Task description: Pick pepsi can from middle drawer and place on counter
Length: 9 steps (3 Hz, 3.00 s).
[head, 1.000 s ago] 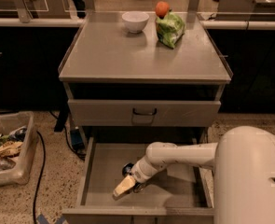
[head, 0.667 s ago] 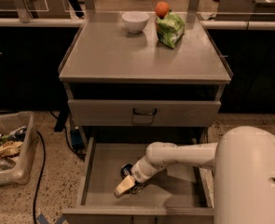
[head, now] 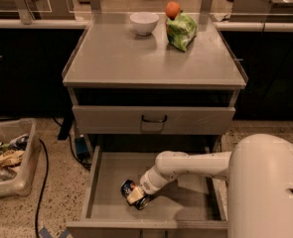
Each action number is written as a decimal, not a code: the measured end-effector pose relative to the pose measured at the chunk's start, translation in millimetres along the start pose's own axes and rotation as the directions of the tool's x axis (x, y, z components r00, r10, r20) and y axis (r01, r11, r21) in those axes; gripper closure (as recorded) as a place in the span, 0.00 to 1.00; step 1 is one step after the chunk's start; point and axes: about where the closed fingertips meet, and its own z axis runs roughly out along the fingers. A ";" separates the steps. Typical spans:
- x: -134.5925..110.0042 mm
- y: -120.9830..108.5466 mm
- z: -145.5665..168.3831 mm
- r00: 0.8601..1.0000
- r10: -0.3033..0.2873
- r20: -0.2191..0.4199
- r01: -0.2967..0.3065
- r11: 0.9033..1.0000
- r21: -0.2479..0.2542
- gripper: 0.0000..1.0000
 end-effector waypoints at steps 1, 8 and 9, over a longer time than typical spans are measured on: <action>0.0 0.0 0.0 1.000 0.000 0.000 0.000 1.000 0.000 0.88; -24.9 35.2 -142.6 0.992 -0.090 0.085 0.091 0.996 -0.009 1.00; -17.9 44.2 -152.5 0.992 -0.105 0.072 0.106 0.994 -0.013 1.00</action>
Offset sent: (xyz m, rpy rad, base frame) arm 0.0000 0.0000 0.0000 0.0000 0.0000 0.0000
